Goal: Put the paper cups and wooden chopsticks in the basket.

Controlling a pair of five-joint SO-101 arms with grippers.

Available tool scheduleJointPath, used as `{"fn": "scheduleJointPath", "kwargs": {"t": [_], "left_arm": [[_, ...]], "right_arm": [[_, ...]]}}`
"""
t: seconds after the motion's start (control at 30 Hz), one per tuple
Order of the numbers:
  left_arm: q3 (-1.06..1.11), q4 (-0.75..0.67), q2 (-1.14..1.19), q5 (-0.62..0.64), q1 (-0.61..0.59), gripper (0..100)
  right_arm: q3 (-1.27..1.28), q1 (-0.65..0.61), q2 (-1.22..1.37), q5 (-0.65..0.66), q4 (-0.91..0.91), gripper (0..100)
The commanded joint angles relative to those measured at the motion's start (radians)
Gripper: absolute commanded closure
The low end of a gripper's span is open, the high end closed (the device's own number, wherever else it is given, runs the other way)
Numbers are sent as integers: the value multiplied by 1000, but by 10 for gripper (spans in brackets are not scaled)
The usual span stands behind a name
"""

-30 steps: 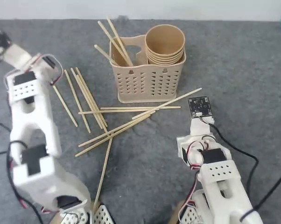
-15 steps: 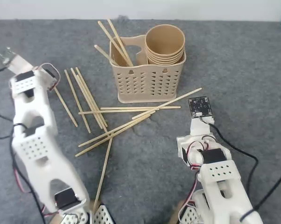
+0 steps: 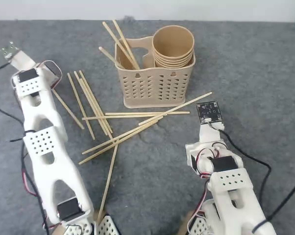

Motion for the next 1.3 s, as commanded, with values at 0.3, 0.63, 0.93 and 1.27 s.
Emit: {"fn": "scheduleJointPath", "kwargs": {"t": [0.3, 0.63, 0.93, 1.27], "left_arm": [[-598, 545, 48, -6, -11, 987], [-598, 657, -284, -66, -110, 988], [-596, 657, -471, -166, -242, 988], [-598, 657, -597, -315, -463, 988]], "right_arm": [[2, 1, -21, 21, -38, 956], [8, 1, -22, 28, -36, 955], [44, -74, -25, 31, -35, 957], [100, -202, -33, 178, -45, 954]]}}
